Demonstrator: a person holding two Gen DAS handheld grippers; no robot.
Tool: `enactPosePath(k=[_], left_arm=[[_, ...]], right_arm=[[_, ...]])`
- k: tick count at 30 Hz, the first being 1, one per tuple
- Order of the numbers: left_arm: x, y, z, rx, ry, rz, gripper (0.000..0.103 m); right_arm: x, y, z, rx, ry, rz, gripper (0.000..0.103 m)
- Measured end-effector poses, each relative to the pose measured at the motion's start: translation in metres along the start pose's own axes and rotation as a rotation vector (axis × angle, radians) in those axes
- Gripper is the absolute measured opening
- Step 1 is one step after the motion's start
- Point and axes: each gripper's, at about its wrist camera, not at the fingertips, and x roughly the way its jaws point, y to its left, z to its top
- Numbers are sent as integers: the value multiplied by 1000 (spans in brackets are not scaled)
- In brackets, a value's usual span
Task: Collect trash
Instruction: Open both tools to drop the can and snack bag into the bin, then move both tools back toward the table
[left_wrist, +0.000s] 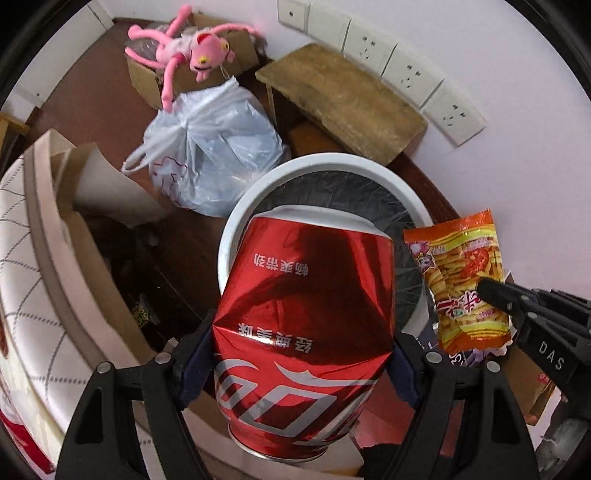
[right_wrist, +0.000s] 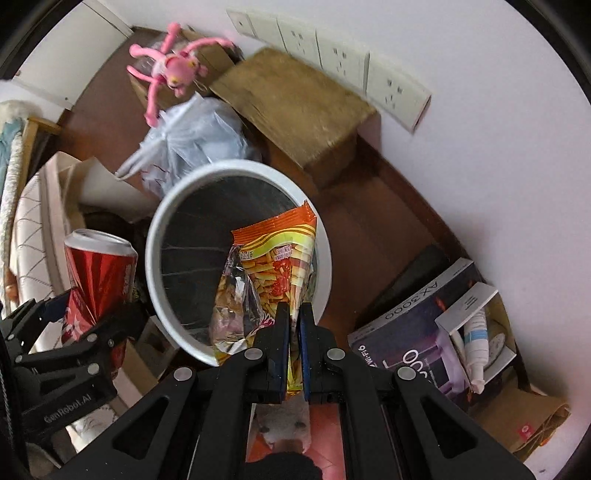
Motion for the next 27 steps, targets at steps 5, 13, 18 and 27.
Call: enactPosePath(k=[5, 13, 18, 27], left_arm=[[8, 7, 6, -30, 19, -1, 80], [-4, 22, 4, -76, -28, 8, 102], [-19, 30, -1, -92, -69, 7, 102], [-52, 39, -18, -123, -141, -5, 102]], right_arm=[[16, 1, 8, 6, 37, 1, 5], [10, 5, 9, -12, 15, -14, 50], [-8, 10, 1, -32, -24, -36, 86], [-43, 24, -16, -65, -103, -83, 103]])
